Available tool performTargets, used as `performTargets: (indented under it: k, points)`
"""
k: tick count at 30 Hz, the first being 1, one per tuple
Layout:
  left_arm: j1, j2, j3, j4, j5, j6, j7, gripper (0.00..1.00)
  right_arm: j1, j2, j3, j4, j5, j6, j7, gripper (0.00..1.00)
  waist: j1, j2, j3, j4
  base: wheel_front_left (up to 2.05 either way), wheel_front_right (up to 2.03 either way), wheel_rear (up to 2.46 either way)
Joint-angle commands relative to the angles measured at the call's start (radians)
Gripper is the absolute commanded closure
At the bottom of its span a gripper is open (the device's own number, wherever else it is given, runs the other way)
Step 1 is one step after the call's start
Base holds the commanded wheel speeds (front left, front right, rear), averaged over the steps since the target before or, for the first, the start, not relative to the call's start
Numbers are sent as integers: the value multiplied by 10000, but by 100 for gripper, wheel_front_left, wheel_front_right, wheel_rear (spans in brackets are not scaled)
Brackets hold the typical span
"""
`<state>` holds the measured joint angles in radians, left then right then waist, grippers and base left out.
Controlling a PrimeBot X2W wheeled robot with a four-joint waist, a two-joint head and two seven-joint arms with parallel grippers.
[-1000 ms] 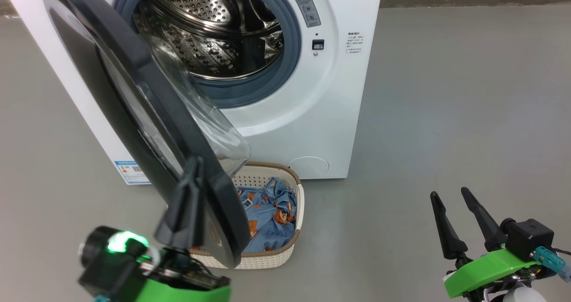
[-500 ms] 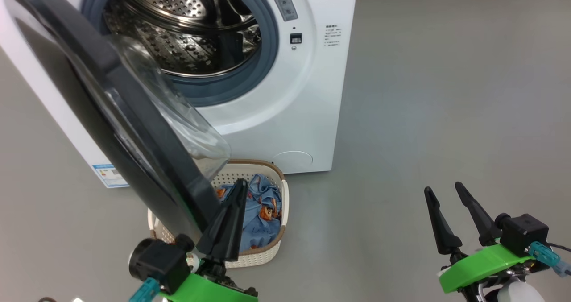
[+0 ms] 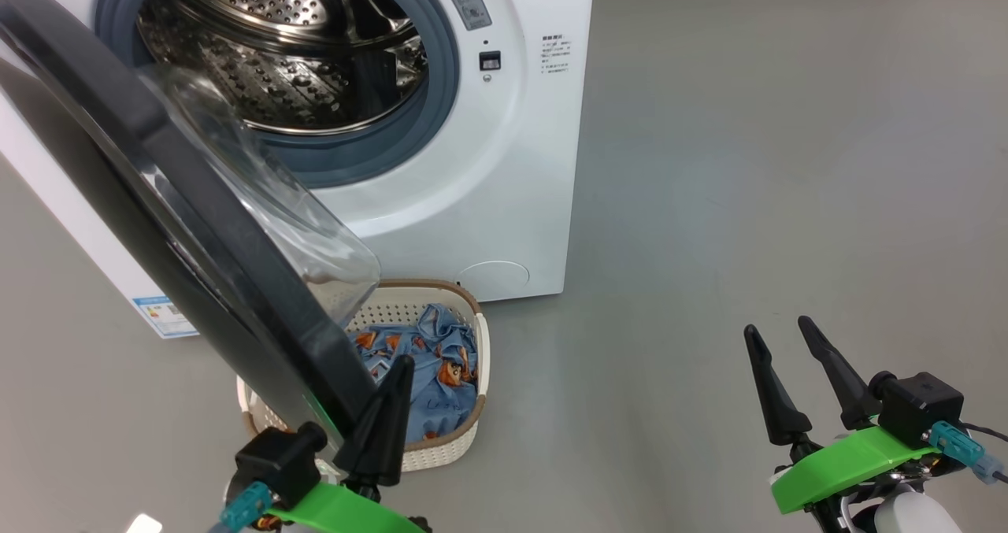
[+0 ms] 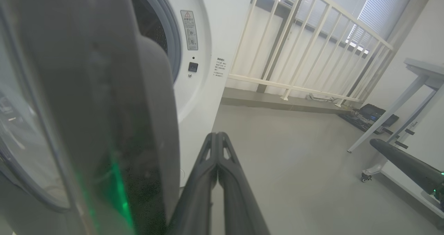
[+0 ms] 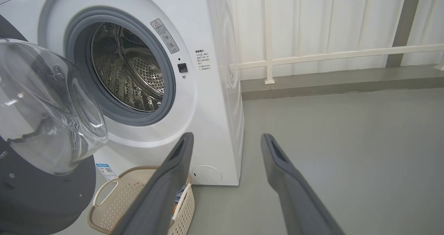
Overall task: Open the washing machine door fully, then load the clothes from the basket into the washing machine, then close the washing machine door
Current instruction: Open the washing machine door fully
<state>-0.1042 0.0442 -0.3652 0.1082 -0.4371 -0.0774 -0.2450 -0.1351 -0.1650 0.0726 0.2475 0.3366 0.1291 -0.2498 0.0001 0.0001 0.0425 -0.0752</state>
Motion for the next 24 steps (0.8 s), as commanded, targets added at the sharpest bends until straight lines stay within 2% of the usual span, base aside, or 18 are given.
performTargets:
  k: [1, 6, 13, 24]
  points:
    - [-490, 62, 397, -123, -90, 53, 0, 100, -320, -51, 219, -214, 55, 16, -120, 0, 0, -1, -6, 17, 0, 0, 0]
    - [-573, 63, 558, 431, -322, 105, -12, 100, -313, -66, 246, -183, 70, 16, -120, 0, 0, -1, -38, 123, 0, 0, 0]
    - [-538, 173, 829, 511, -284, 224, -88, 100, -255, -79, 245, -172, 87, 16, -120, 0, 0, -1, -93, 442, 0, 0, 0]
    - [-114, 494, 1249, 414, -320, 452, -125, 100, -138, 36, 78, -86, 111, 16, -120, 0, 0, -1, -270, 1350, 0, 0, 0]
